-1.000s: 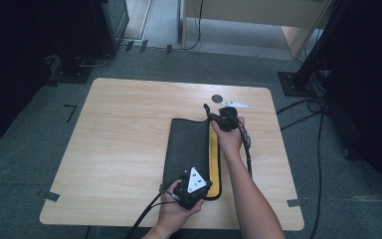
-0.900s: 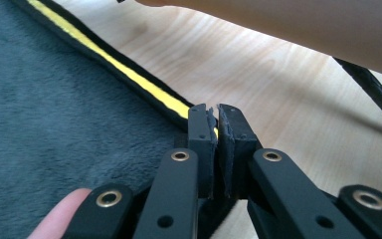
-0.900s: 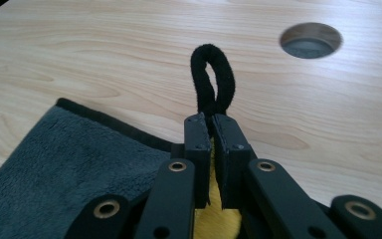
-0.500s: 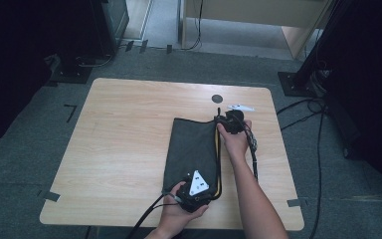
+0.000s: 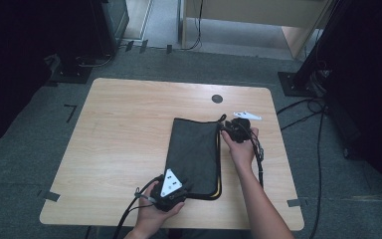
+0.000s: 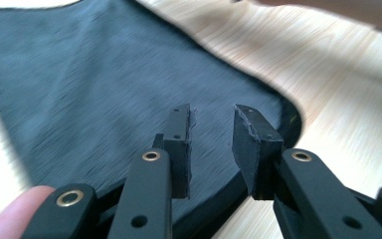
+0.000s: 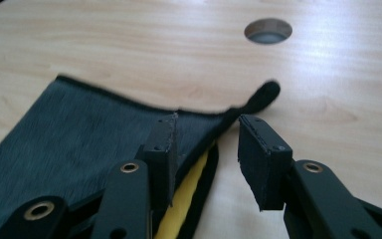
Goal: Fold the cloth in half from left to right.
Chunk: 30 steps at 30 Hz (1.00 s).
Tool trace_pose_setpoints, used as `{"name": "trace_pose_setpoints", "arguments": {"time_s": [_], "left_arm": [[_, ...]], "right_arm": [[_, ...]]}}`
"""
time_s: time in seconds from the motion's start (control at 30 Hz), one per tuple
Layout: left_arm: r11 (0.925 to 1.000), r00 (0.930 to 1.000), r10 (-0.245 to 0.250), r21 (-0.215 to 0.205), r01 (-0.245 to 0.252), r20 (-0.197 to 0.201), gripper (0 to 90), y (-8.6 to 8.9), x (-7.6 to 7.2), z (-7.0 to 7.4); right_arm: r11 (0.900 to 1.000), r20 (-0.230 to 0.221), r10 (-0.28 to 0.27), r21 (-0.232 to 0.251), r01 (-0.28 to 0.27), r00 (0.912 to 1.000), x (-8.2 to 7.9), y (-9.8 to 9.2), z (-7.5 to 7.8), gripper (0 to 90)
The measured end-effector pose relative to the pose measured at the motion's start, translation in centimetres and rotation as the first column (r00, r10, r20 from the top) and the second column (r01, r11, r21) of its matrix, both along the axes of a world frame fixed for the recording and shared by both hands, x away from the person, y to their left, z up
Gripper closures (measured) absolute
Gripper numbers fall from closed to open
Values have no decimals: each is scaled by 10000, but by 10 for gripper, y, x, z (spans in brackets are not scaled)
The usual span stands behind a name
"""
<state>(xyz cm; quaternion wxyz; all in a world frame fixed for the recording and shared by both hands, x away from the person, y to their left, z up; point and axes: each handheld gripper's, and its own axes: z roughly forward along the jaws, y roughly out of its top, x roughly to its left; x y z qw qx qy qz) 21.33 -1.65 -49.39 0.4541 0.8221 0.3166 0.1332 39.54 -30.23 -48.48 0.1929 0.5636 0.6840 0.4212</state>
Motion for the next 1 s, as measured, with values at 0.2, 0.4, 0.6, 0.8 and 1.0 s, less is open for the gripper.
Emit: {"name": "trace_pose_setpoints", "arguments": {"time_s": [0.2, 0.4, 0.6, 0.8, 1.0], "left_arm": [[9982, 9972, 581, 150, -575, -479, 669, 36, 5, -10], [9981, 9951, 530, 370, -501, -837, 629, 59, 10, -13], [9978, 9952, 468, 504, -426, -862, 622, 64, 10, -16], [9968, 9964, 83, 801, -15, -846, 621, 61, 6, -18], [9959, 9949, -122, 883, 211, -999, 621, 61, 5, -20]], "right_arm": [[9998, -144, 194, 108, -192, 9997, -37, -2, -4, 593], [9987, -316, 494, 146, -489, 9983, -82, -1, -6, 599], [9959, -636, 884, -119, -893, 9941, -132, 7, -9, 616], [9947, -854, 984, 391, -953, 9915, -177, 9, -13, 643], [9932, -1008, 1043, 623, -984, 9894, -202, 15, -20, 658]]}}
